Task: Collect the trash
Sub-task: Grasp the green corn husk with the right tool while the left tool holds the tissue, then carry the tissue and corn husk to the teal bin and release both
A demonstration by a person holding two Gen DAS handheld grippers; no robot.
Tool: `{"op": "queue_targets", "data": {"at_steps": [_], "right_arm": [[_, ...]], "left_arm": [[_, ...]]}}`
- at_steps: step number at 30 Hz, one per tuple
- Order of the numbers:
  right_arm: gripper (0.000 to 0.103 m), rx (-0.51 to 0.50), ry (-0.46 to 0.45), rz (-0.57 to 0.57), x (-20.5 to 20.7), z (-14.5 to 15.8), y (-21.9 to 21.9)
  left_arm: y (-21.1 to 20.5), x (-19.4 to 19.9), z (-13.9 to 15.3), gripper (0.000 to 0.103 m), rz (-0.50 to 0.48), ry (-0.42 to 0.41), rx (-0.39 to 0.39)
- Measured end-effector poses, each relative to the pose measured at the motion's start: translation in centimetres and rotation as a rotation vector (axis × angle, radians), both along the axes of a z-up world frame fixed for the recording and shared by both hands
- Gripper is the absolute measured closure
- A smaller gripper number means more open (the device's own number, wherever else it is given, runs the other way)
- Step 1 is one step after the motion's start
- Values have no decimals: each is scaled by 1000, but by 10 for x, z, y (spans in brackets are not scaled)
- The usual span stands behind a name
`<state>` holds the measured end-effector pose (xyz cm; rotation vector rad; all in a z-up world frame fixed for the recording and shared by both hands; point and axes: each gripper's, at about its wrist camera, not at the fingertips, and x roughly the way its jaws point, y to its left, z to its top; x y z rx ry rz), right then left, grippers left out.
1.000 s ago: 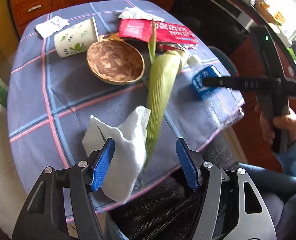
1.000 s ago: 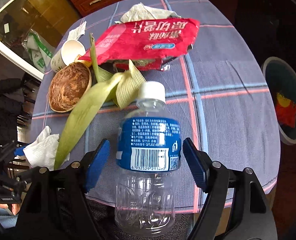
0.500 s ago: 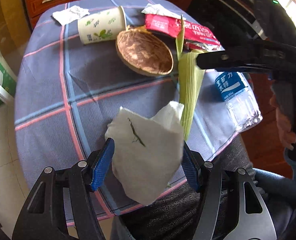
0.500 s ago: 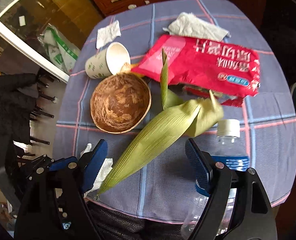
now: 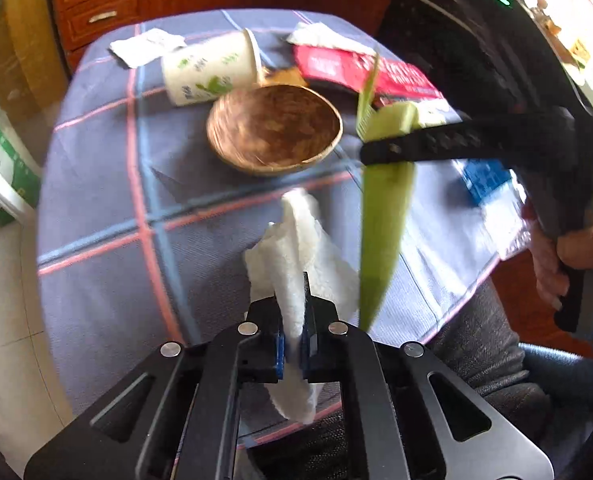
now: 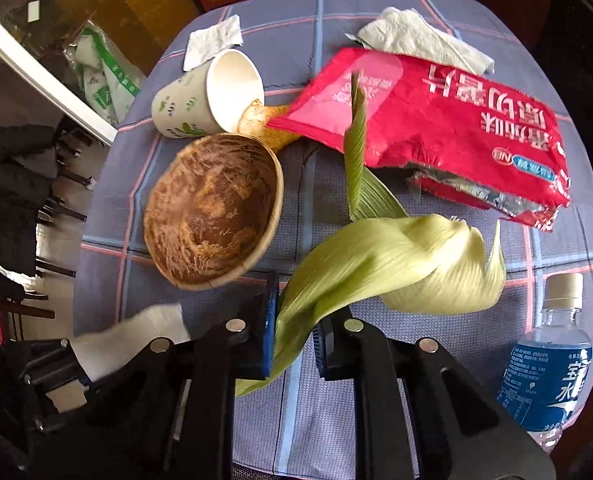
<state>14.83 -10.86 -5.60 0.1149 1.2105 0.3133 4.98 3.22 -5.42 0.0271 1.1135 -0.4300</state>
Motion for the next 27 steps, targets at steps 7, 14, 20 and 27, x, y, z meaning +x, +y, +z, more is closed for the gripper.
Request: {"op": "queue_targets", "data": {"at_steps": [7,14,20,27], "right_arm": [[99,72,-166,11,-14,70,-20],[99,123,-294,-33,-21,130,-55],[99,118,-354,-117,-32,152,-107],[99,54,-367,-279,-52,149,-194]], "left_arm": [[23,11,7,97,78,-17,42],[2,3,55,98,5,-117,6],[-46,15,115,97,-103,-239,-36],[-134,37,139,97,-273,-253,-85]]}}
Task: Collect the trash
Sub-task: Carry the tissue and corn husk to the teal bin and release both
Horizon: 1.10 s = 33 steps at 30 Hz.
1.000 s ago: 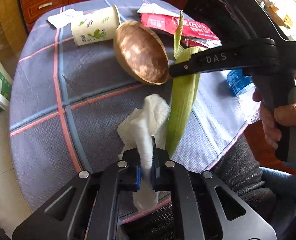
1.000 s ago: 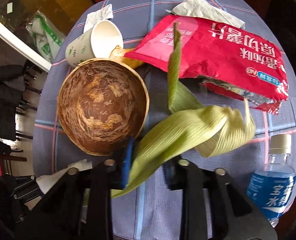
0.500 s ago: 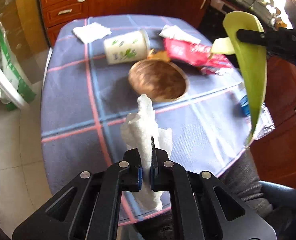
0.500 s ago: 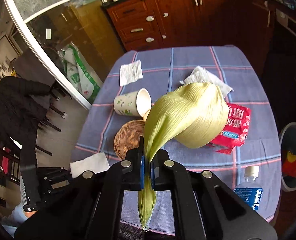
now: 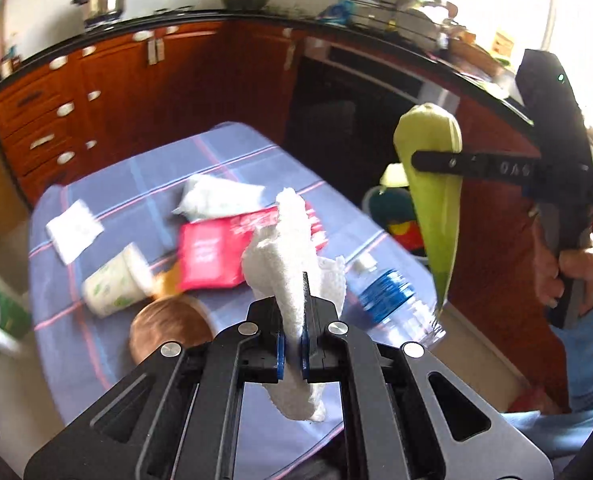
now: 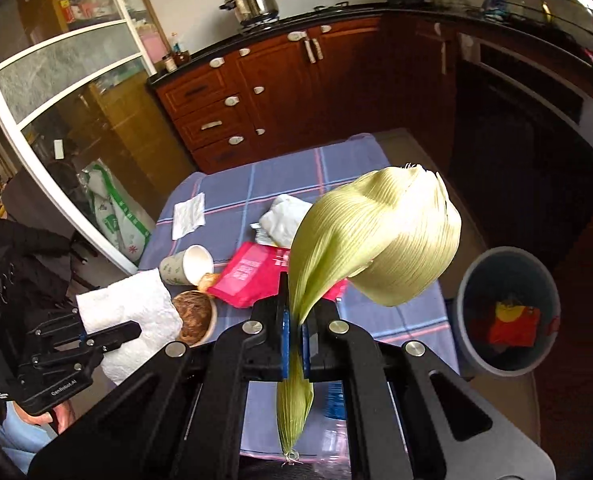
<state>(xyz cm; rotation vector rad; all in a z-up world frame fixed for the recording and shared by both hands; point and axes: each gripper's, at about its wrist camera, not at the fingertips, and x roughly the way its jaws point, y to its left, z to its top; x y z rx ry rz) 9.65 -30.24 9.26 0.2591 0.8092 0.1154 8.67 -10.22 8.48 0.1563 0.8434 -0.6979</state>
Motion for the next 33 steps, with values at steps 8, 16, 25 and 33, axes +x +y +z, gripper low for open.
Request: {"op": "queue_targets", "data": {"at_steps": [8,16,25,33], "right_arm": [[99,-12,31,-173,-19,-22,-100],[98,30,184,-269,7,-83,-187],[98,93,321,-293,53,-142,-238],[90,145,388,-277,83,-170,-256]], "left_arm": [[-157,13,-6,97,-248,22,36],[-298,38,-60,97,-389,136,121],[-364,87,-129,97,-400,274,215],[-385,108,-158,91,-406,340,245]]}}
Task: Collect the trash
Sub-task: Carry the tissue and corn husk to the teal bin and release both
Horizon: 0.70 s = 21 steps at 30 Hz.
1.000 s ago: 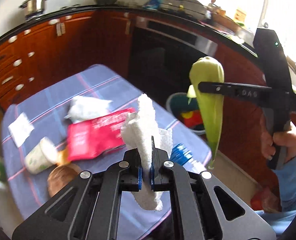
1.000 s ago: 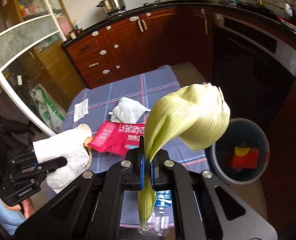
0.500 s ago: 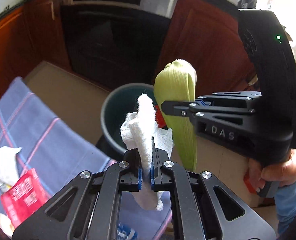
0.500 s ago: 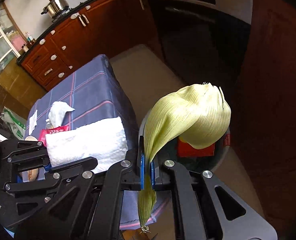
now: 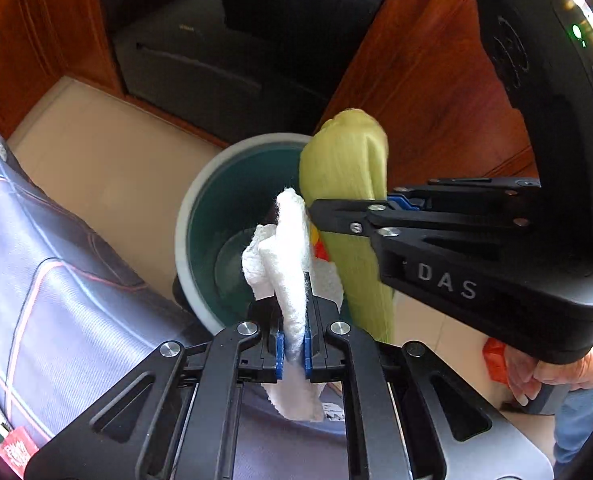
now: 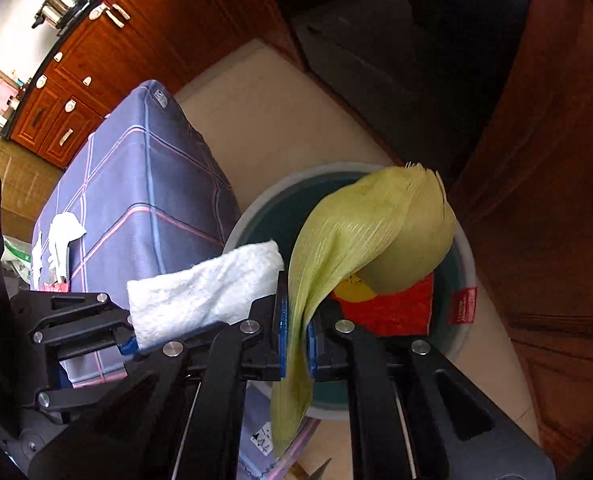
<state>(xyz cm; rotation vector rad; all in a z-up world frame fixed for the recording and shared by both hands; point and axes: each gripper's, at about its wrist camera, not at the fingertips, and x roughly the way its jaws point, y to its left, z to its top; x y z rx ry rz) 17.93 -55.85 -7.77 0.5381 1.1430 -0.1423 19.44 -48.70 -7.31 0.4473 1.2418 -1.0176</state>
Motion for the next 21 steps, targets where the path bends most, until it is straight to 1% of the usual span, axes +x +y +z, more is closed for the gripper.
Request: {"op": "queue_targets", "data": {"at_steps": [1,2,3,4,5,7,8,9,14,21], "right_arm": [[84,11,2,0,3,-2,-2],[63,17,0,-6,4,-3,-3],[36,19,-7,-15,5,-3,-4],[27,26,-13,-22,5,-2,-5],[25,34,-22,-28,5,-2,-6],[23,47,-26,-36,5,-2,-7],[20,51,-25,-41,5,-3,-8],[20,53,-25,-47,4,-3,-9],[18,75,-4,-63,-2,-7,-11],[18,79,13,-74,-10,-6,-10]], "left_arm": [[4,-1,-2,75,0,4,7],[4,-1,-4,61,3,0,13],[1,1,-5,41,8,-20,20],[1,1,-5,35,14,-45,22],[2,1,-5,34,18,-61,24],[3,1,-6,31,18,-51,29],[3,2,-5,31,22,-45,30],[4,3,-5,30,26,-42,29],[1,2,-1,28,23,-46,31],[9,-6,3,26,24,-63,52]]}}
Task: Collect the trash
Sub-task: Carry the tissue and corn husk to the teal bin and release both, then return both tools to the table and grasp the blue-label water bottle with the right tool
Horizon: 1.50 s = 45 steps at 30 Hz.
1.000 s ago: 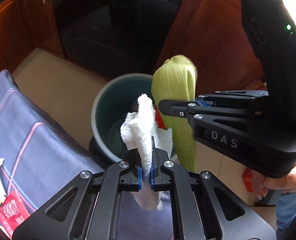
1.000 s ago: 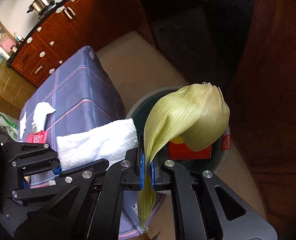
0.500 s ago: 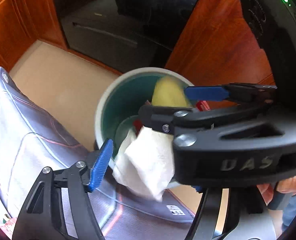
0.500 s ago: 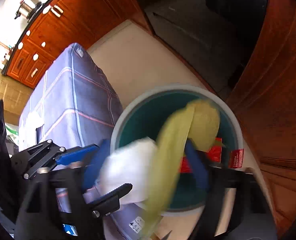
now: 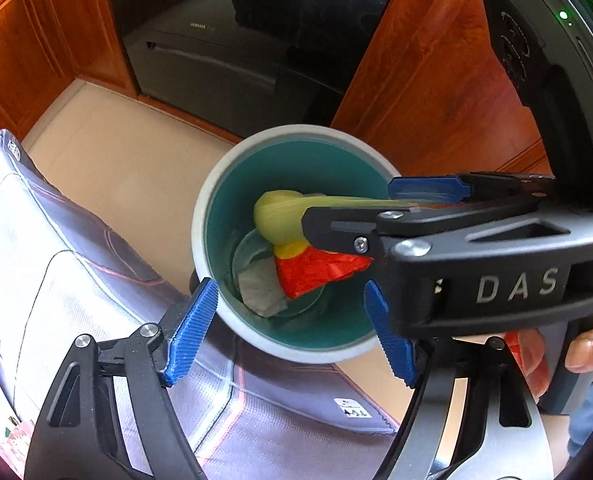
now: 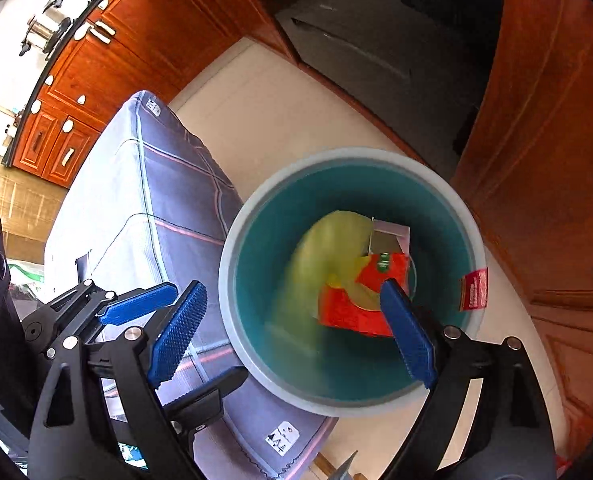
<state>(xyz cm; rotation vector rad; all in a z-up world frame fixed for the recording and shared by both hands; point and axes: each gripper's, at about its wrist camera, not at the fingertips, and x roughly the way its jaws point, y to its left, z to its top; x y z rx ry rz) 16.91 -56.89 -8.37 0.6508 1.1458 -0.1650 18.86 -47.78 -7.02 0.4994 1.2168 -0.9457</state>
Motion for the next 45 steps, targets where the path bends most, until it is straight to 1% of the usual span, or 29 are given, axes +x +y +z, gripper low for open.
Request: {"op": "queue_targets", "data": {"at_steps": [3,10,18,23,26,30,33,37,42,45], "right_arm": [[14,-4,0,0,-4,4,2],[14,-21,-6,6,-12,19,16],[14,-43,-25,13,-26,44,41],[14,-55,-44,28,-35,63,66],[9,-62,-55,52,-41,73,87],[8,-68,-66,102,-45,81,120],[8,-59,-58,149,-46,81,149],[8,-51,-31,212,-45,72,187],[8,-44,36,274,-49,48,226],[8,-35,73,289,-55,34,244]], "left_arm": [[-2,0,2,24,1,-7,0],[17,-7,20,18,19,-28,-40],[47,-19,44,11,37,-64,-79],[80,-29,61,8,61,-81,-121],[104,-37,72,7,77,-103,-146],[147,-46,82,5,117,-121,-173],[178,-49,82,4,148,-125,-186],[219,-50,79,4,189,-130,-177],[271,-53,74,4,255,-119,-185],[296,-56,69,4,284,-114,-195]]}}
